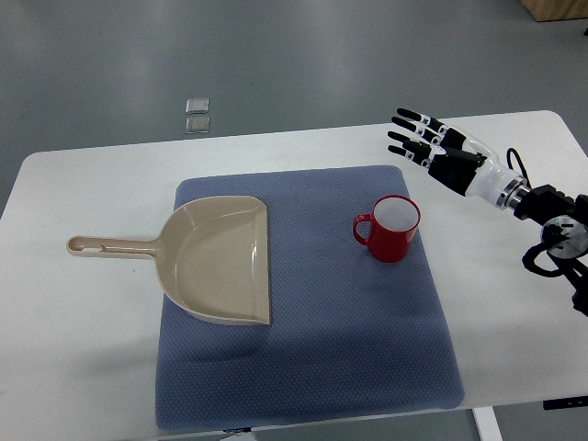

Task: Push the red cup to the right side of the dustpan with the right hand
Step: 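Lower the right hand toward the red mug's side farthest from the dustpan, then press the right hand's fingers against the red mug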

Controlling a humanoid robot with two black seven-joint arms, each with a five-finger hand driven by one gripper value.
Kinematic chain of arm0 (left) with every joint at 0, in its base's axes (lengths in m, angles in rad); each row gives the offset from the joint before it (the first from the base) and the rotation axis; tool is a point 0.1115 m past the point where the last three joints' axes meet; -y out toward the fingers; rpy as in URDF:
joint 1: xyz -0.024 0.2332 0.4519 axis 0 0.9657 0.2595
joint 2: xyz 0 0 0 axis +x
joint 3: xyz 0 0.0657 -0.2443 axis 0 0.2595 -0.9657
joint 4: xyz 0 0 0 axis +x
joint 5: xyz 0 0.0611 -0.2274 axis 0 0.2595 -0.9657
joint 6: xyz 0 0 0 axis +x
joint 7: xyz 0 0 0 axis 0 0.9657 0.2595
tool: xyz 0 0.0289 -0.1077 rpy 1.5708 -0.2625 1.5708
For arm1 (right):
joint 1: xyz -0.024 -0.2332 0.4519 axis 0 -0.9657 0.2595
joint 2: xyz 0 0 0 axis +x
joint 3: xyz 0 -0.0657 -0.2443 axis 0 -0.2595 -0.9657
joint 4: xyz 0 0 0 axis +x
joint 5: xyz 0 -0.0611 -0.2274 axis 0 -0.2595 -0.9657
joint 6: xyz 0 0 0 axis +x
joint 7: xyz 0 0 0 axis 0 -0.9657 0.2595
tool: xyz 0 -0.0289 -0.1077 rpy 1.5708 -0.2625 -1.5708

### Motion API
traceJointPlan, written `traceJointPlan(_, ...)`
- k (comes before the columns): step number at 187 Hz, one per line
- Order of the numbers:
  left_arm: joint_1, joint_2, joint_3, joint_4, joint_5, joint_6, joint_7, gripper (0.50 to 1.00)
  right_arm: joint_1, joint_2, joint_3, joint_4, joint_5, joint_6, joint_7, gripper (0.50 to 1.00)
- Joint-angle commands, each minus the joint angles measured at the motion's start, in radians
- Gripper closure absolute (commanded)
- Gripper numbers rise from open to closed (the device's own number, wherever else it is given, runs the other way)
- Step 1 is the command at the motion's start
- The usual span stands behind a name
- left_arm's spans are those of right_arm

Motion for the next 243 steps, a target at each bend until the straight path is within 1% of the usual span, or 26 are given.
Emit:
traceJointPlan(1,0.0,0.0,0.0,-0.001,0.0,0.0,0.0,0.5,-0.013,-0.053,0.001,0.029,-0.142,0.0,0.029,0.562)
traceJointPlan(7,0.0,0.0,0.0,-0.001,0.0,0.0,0.0,0.5,-0.016,-0.065,0.004,0.034,-0.195,0.0,0.066,0.564)
traceJointPlan(10,0.0,0.0,0.0,-0.001,0.0,0.0,0.0,0.5,-0.018,-0.071,0.009,0.038,-0.23,0.0,0.103,0.564)
traceJointPlan(11,0.0,0.0,0.0,-0.001,0.0,0.0,0.0,0.5,-0.018,-0.072,0.009,0.038,-0.231,0.0,0.103,0.564)
traceJointPlan(12,0.0,0.0,0.0,-0.001,0.0,0.0,0.0,0.5,-0.019,-0.075,0.009,0.04,-0.246,0.0,0.123,0.564)
traceJointPlan(13,0.0,0.0,0.0,-0.001,0.0,0.0,0.0,0.5,-0.019,-0.075,0.009,0.04,-0.246,0.0,0.123,0.564)
traceJointPlan(14,0.0,0.0,0.0,-0.001,0.0,0.0,-0.001,0.5,-0.021,-0.078,0.007,0.041,-0.261,0.0,0.144,0.564)
traceJointPlan(15,0.0,0.0,0.0,-0.001,0.0,0.0,-0.001,0.5,-0.021,-0.078,0.007,0.041,-0.261,0.0,0.144,0.564)
traceJointPlan(16,0.0,0.0,0.0,-0.001,0.0,0.0,0.0,0.5,-0.021,-0.082,0.007,0.043,-0.276,0.0,0.166,0.564)
traceJointPlan(17,0.0,0.0,0.0,-0.001,0.0,0.0,0.0,0.5,-0.021,-0.082,0.007,0.043,-0.277,0.0,0.166,0.564)
traceJointPlan(18,0.0,0.0,0.0,-0.001,0.0,0.0,0.0,0.5,-0.022,-0.085,0.006,0.046,-0.29,0.0,0.187,0.564)
traceJointPlan(21,0.0,0.0,0.0,-0.001,0.0,0.0,0.0,0.5,-0.024,-0.087,0.006,0.048,-0.304,0.0,0.206,0.564)
traceJointPlan(22,0.0,0.0,0.0,-0.001,0.0,0.0,0.0,0.5,-0.024,-0.09,0.004,0.048,-0.318,0.0,0.225,0.564)
traceJointPlan(23,0.0,0.0,0.0,-0.001,0.0,0.0,0.0,0.5,-0.024,-0.09,0.004,0.048,-0.318,0.0,0.226,0.564)
traceJointPlan(24,0.0,0.0,0.0,-0.001,0.0,0.0,0.0,0.5,-0.024,-0.091,0.003,0.048,-0.332,0.0,0.245,0.564)
traceJointPlan(25,0.0,0.0,0.0,-0.001,0.0,0.0,0.0,0.5,-0.024,-0.091,0.003,0.048,-0.332,0.0,0.246,0.564)
traceJointPlan(26,0.0,0.0,0.0,-0.003,0.0,0.0,0.0,0.5,-0.024,-0.093,0.0,0.048,-0.344,0.0,0.265,0.564)
traceJointPlan(38,0.0,0.0,0.0,-0.003,0.0,0.0,0.0,0.5,-0.031,-0.096,0.003,0.049,-0.402,0.0,0.345,0.564)
traceJointPlan(46,0.0,0.0,0.0,-0.003,0.0,-0.002,0.0,0.5,-0.047,-0.098,0.004,0.049,-0.418,0.0,0.373,0.564)
traceJointPlan(64,0.0,0.0,0.0,-0.003,0.0,0.0,0.0,0.5,-0.068,-0.098,0.004,0.049,-0.43,0.0,0.399,0.564)
traceJointPlan(81,0.0,0.0,0.0,-0.003,0.0,0.0,0.0,0.5,-0.088,-0.09,-0.002,0.049,-0.441,0.0,0.445,0.564)
traceJointPlan(105,0.002,0.0,-0.001,-0.003,0.0,-0.002,0.0,0.5,-0.111,-0.075,-0.005,0.048,-0.482,0.0,0.476,0.564)
traceJointPlan(195,0.002,0.0,0.002,-0.003,0.0,0.0,0.0,0.5,-0.156,-0.047,-0.017,0.035,-0.5,0.0,0.476,0.564)
traceJointPlan(222,0.0,0.0,0.002,-0.003,0.0,0.0,0.0,0.5,-0.168,-0.038,-0.051,0.034,-0.507,0.0,0.476,0.564)
traceJointPlan(243,0.002,0.0,0.0,-0.003,0.0,0.0,0.0,0.5,-0.168,-0.036,-0.072,0.031,-0.507,-0.02,0.476,0.564)
